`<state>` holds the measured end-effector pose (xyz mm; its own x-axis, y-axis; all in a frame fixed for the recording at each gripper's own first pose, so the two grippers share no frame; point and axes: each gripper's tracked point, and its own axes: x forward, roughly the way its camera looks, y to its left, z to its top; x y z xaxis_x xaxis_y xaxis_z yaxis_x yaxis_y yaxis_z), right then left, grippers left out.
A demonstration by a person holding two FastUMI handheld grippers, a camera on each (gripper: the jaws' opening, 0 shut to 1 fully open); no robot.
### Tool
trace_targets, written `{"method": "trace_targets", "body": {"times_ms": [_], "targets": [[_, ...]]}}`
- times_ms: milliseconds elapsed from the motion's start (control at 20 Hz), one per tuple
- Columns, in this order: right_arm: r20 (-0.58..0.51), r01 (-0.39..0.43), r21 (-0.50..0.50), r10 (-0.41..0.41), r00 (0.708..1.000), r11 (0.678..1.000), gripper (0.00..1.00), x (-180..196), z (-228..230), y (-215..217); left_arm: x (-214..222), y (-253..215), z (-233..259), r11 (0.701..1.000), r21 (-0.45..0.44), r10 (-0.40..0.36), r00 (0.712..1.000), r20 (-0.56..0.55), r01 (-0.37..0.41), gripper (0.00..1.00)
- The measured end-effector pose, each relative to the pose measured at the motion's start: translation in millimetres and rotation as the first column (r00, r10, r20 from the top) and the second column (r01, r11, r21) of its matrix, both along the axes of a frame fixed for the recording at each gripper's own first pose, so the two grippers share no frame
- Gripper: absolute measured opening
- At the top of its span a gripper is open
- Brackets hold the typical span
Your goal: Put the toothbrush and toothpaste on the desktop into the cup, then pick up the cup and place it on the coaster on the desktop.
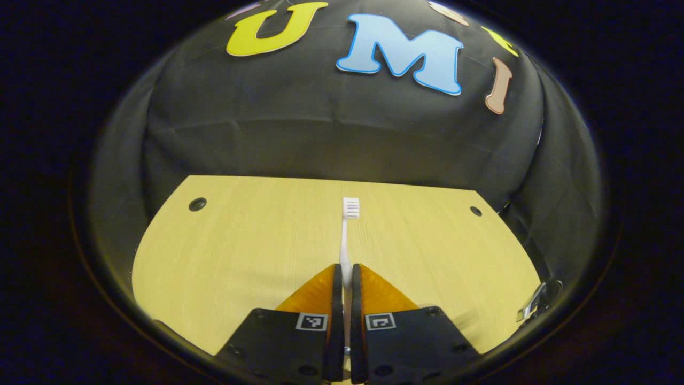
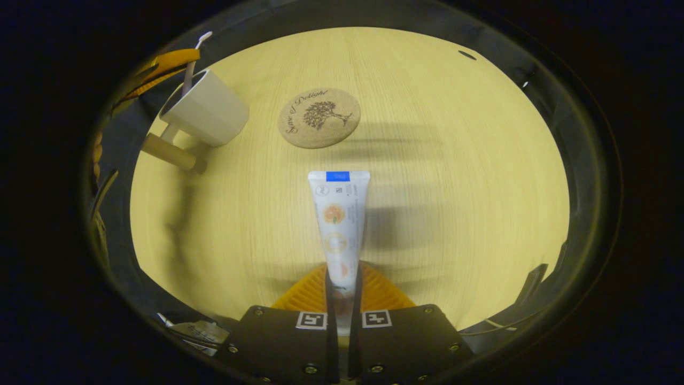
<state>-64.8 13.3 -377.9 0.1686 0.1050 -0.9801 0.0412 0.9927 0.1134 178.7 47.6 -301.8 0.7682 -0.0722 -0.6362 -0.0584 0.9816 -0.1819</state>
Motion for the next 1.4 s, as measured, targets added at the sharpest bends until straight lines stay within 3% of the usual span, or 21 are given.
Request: {"method": "trace_targets", "body": {"times_ms": [300,550,650,700,950,1050,1300,1400], "targets": [[0.009,0.05,0.025,-0.05,0.999,0.998,0.1,0,1,-1,-17,1,-5,1.0,0.016,-0.024,1.0,-0.019,0.024,0.45],[0.033,0.077,0.039,-0.078,0.996,0.996,0.1,5,12,1,-38,5,-4,1.0,0.018,-0.022,0.999,-0.026,0.023,0.46],[0.066,0.096,0.063,-0.1,0.993,0.993,0.09,15,25,3,-47,9,0,1.0,0.022,-0.019,1.0,-0.02,0.02,0.55],[0.082,0.105,0.072,-0.111,0.99,0.992,0.1,22,31,4,-52,10,2,1.0,0.022,-0.019,1.0,-0.018,0.019,0.51],[0.164,0.153,0.146,-0.176,0.971,0.977,0.09,63,72,11,-77,28,10,1.0,0.026,0.018,1.0,-0.014,-0.018,0.51],[0.202,0.151,0.161,-0.182,0.962,0.975,0.09,82,89,14,-93,44,12,0.999,0.034,0.04,0.999,-0.017,-0.039,0.46],[0.278,0.144,0.227,-0.205,0.938,0.963,0.09,132,125,33,-137,91,18,0.991,0.043,0.127,0.992,-0.028,-0.125,0.51],[0.301,0.145,0.257,-0.222,0.927,0.955,0.09,150,135,45,-155,112,23,0.984,0.049,0.173,0.985,-0.024,-0.172,0.46]]}}
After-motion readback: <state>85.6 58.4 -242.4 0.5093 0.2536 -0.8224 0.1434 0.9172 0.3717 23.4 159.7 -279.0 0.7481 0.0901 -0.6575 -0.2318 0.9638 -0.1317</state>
